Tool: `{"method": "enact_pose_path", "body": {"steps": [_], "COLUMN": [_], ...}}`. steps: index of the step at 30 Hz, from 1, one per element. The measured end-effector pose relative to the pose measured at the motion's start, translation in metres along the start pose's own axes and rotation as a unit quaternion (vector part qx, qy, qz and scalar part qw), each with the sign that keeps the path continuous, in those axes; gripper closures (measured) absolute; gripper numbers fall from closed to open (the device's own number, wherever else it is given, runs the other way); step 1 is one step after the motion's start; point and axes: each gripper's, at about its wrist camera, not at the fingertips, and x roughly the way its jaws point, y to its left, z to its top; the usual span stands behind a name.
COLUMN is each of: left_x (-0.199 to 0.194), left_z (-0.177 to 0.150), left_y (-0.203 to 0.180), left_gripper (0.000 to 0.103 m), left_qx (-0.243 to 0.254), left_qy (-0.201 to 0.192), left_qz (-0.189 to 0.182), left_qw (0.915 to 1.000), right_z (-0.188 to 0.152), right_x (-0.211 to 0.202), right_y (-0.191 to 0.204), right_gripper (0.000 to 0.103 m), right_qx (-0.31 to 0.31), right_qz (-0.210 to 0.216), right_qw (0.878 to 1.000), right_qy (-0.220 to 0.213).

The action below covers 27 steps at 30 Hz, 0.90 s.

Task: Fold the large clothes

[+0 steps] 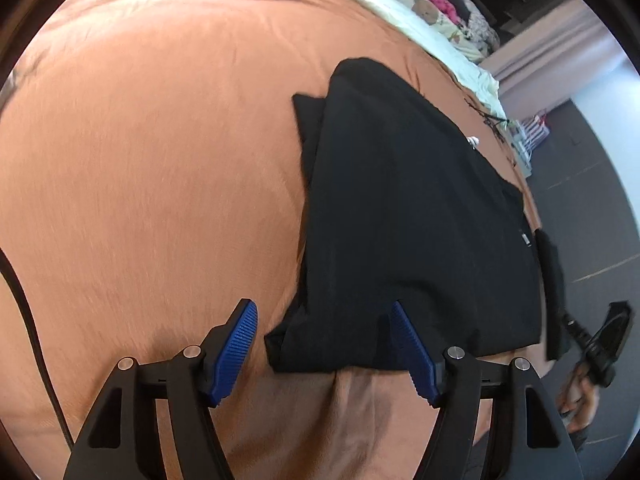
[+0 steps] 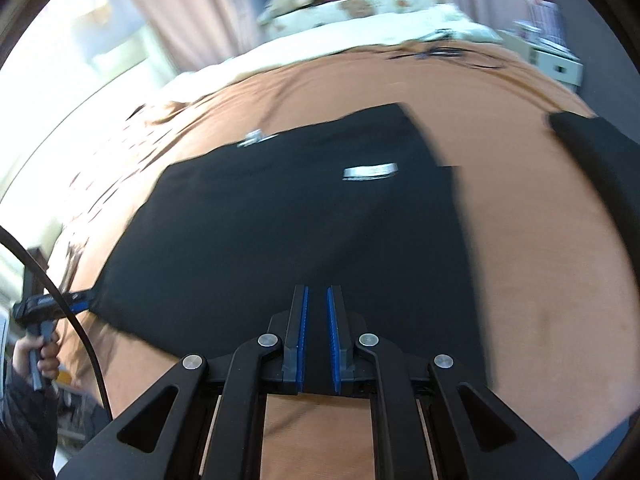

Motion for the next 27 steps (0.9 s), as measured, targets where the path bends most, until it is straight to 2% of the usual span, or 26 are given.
{"method": "enact_pose_path", "body": {"steps": [5,10,18,21,23,27], "left_x": [0.008,0.008,0.025,0.023,0.020,0.011], "left_z": [-0.007,-0.012,0.003,0.003,0.001,-0.005], "left_y": [0.008,0.012,0.021,0.017,0.015,0.015], "left_gripper": [0.032,0.034,0.044,0.050,0.060,0.072], "left_qx": [-0.029,-0.051,-0.082,-0.072,-0.063,-0.060], "left_qy": [0.026,0.035,0.032,0.032,0.030,0.014], "left_qz": [-0.020,-0.042,-0.080,-0.077,-0.073,-0.067], "left_qw": [0.9990,0.9972,0.9929,0.9939,0.9949,0.9959], "right_z": [-0.002,0.003,-0.008,-0.012,-0.006,0.015], "right_x": [0.027,0.063,0.103,0.103,0.104,0.115], "right_y": [0.042,0.072,0.071,0.065,0.061,0.058], "right_gripper": [0.096,0.097,0.097,0.097,0.097,0.098], "right_qx": [-0.034,-0.046,-0.036,-0.028,-0.017,-0.011], "right_qz": [0.029,0.045,0.025,0.032,0.037,0.014], "right_qw": [0.999,0.997,0.995,0.995,0.994,0.995], "right_qy": [0.024,0.048,0.092,0.095,0.100,0.101]}}
